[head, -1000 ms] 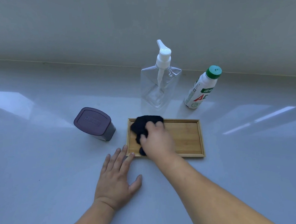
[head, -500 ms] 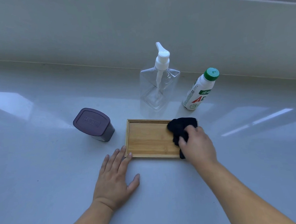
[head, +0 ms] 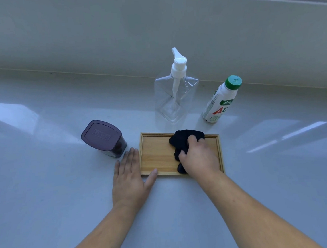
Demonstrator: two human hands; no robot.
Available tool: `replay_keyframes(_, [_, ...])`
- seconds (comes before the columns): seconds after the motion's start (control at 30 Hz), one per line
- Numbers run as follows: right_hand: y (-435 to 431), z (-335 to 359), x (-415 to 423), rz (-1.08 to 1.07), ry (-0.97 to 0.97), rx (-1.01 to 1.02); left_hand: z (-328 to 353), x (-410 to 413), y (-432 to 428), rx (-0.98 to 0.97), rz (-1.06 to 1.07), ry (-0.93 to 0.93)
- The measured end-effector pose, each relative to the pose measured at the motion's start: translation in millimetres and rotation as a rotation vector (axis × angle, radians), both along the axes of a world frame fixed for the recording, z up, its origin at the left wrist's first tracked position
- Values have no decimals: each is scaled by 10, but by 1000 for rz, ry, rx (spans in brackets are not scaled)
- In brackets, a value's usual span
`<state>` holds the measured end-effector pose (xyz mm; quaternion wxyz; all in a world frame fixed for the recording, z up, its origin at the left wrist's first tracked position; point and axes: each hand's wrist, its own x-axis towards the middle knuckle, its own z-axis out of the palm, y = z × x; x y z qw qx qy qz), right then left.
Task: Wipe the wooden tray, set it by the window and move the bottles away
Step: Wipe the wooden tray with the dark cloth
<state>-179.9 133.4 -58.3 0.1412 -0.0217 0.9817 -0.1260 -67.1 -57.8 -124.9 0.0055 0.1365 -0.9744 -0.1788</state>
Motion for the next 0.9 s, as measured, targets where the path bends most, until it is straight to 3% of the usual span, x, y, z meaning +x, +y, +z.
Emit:
replay_keyframes(0.17, [-250,19,-39,19,5,-10,-52,-21,10,-57,0,-11])
replay_keyframes(0.37, [-763,-84,168,385,28,-279,-61,-31,12,-67,4,-28])
replay_keyframes(0.53, [-170,-54,122,353,7,-206,-76,-30,5,-80,-3,-29])
replay_keyframes(0.73, [751,19,-21,26,0,-18,-59,-37,14,-68,-1,-19])
replay_keyframes(0.9, [580,192,299,219,103,-229,57,21,19,55,-25,22])
